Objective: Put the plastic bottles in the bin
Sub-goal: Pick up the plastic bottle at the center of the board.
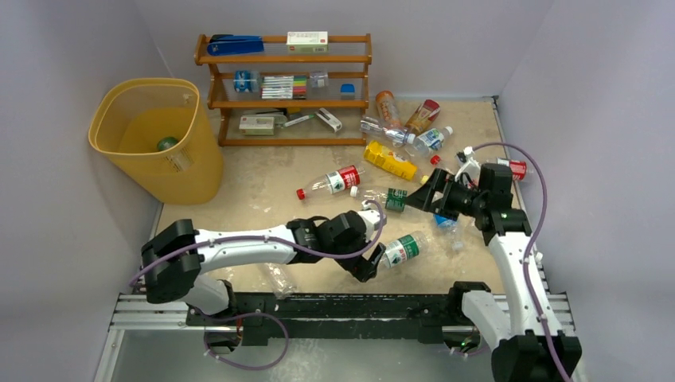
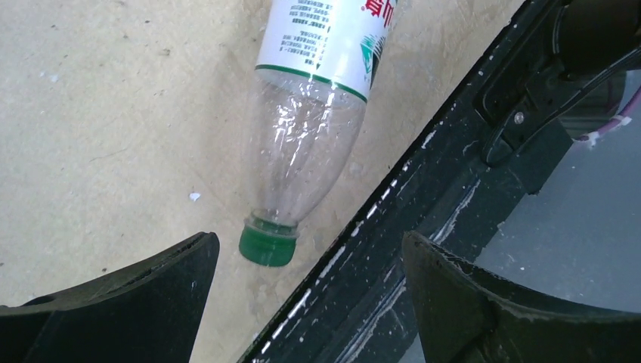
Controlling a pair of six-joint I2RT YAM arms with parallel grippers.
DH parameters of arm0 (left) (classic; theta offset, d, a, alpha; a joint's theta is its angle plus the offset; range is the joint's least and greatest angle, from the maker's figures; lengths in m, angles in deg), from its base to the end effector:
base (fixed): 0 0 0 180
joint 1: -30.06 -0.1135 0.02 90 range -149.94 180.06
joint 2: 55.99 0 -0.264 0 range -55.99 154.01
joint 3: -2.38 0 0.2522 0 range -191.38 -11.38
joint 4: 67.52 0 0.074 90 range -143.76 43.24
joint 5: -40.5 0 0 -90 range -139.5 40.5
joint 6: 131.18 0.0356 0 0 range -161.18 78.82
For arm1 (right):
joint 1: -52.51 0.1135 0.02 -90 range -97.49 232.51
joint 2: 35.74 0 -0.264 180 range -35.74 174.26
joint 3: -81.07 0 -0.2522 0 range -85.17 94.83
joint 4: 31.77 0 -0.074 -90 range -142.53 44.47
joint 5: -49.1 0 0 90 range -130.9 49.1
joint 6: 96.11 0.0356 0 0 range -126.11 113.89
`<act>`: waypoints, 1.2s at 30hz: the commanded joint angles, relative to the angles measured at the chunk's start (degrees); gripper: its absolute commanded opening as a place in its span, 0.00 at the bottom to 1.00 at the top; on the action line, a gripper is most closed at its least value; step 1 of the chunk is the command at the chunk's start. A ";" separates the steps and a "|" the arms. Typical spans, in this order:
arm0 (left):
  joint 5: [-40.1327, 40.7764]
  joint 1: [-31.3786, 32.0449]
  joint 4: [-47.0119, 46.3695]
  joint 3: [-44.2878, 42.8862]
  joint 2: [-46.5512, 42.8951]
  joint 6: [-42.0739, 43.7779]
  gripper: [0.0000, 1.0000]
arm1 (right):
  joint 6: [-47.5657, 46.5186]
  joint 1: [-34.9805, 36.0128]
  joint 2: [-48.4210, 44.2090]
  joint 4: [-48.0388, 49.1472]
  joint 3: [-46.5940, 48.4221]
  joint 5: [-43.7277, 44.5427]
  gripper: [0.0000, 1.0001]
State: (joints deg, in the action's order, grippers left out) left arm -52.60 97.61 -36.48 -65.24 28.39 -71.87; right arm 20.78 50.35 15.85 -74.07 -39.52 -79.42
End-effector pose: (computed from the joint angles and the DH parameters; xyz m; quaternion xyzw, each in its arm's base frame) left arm 0.1163 -0.2865 0.2224 0.3041 0.8817 -0.2886 0.2164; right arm 0.1905 0.0150 0.2970 0.0608 0.8472 0.3793 0.3670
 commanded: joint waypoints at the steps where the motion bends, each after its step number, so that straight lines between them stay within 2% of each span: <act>1: 4.88 1.42 -6.78 0.14 3.95 4.53 0.91 | -0.76 0.00 -4.01 4.18 -3.85 0.12 1.00; 4: 5.94 1.52 -9.04 -0.34 6.28 5.91 0.91 | 0.37 0.09 -6.18 4.06 -4.56 -2.04 1.00; 8: 9.25 1.52 -8.42 -2.60 9.39 8.72 0.91 | -1.86 0.06 -5.71 -1.41 -1.26 0.93 1.00; 11: 9.69 1.49 -9.03 -3.54 10.72 9.83 0.91 | -0.09 0.04 -8.98 -2.13 -0.83 1.30 1.00; 18: 5.56 1.79 -11.20 -3.47 13.78 10.09 0.91 | 6.21 0.01 -19.34 -2.42 -4.39 1.33 1.00; 24: 3.97 1.99 -10.97 -3.68 14.44 10.70 0.90 | 5.12 0.05 -19.03 -2.78 -4.16 1.63 1.00; 27: 5.37 2.40 -10.57 -3.89 13.37 10.04 0.82 | 4.38 0.10 -18.83 -2.72 -4.05 2.07 1.00; 32: 8.36 2.41 -10.09 -3.57 10.46 8.69 0.56 | 2.99 0.05 -17.85 -2.59 -3.10 4.24 1.00; 36: 9.87 2.41 -10.13 -2.75 7.17 7.01 0.53 | 1.85 0.06 -16.44 -1.74 -3.54 4.06 1.00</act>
State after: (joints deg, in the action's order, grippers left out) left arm -45.29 99.86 -44.89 -67.32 41.26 -63.13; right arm 24.72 50.35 -1.94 -76.75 -43.54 -76.10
